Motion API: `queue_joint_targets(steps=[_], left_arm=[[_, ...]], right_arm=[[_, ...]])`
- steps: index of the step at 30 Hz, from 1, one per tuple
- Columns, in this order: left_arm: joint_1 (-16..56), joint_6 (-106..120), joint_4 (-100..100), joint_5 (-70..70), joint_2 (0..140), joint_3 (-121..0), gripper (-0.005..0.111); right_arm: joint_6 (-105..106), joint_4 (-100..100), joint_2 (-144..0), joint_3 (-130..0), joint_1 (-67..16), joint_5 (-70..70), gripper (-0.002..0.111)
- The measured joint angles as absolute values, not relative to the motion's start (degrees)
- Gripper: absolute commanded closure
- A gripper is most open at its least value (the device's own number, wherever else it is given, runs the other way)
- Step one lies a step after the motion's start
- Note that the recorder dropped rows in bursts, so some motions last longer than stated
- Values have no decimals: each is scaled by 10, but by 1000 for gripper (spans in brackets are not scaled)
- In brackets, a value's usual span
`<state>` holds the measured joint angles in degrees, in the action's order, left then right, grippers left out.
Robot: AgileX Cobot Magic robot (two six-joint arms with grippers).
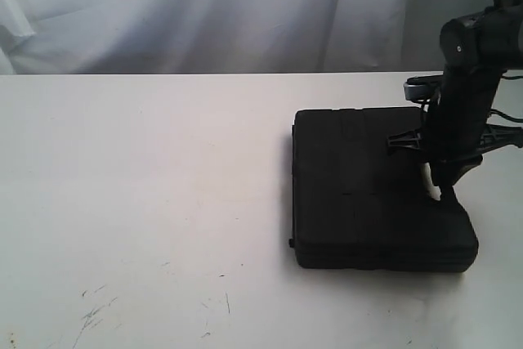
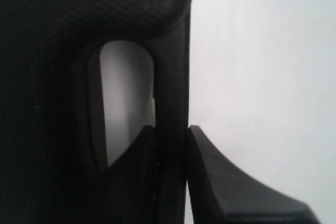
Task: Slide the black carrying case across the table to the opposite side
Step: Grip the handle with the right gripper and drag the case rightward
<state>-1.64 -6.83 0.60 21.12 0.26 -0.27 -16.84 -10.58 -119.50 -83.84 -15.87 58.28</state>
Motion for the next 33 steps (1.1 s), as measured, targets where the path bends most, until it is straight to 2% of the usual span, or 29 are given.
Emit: queue_joint_targets(steps=[33], left_arm=[[-16, -68, 6, 211, 3, -3, 107]], right_arm=[[-104, -92, -1195, -838, -111, 582, 108]])
